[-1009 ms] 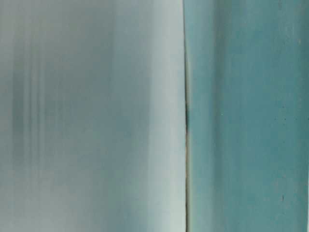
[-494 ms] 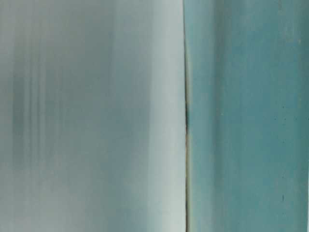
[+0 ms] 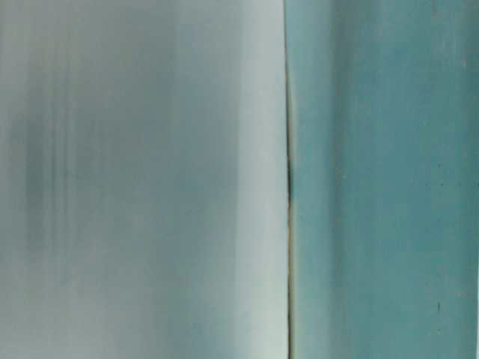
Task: Lift the white basket with both hands.
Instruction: 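Lower the held basket back down onto the table with both grippers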
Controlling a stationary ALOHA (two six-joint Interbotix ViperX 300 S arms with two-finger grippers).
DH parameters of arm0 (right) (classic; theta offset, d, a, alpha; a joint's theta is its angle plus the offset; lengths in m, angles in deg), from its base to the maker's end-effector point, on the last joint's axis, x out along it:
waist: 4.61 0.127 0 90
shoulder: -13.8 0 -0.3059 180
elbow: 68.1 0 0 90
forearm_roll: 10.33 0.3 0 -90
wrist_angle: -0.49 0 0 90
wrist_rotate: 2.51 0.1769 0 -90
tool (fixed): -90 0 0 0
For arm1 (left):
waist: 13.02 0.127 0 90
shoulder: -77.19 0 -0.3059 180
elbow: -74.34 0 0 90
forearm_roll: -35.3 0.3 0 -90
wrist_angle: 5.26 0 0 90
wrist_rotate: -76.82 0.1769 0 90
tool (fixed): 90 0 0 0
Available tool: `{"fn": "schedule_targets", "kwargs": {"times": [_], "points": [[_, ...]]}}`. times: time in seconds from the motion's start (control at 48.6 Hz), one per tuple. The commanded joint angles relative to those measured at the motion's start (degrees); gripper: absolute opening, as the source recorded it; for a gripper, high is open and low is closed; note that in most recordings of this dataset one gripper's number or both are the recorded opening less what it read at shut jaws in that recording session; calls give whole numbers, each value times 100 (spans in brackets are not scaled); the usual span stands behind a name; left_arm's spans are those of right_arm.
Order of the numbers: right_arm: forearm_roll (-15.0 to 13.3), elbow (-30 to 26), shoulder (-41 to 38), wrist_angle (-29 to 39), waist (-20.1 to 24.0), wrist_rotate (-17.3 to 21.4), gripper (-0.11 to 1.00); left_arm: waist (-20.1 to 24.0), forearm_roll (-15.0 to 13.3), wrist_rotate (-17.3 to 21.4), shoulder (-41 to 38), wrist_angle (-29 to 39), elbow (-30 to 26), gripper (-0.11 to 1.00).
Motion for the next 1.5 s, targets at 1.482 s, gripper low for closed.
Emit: {"fn": "schedule_targets", "kwargs": {"times": [1.482], "points": [[158,5010,-9,-4579,141,-185,20,290,18,404,-88,-3551,4535,3]]}}
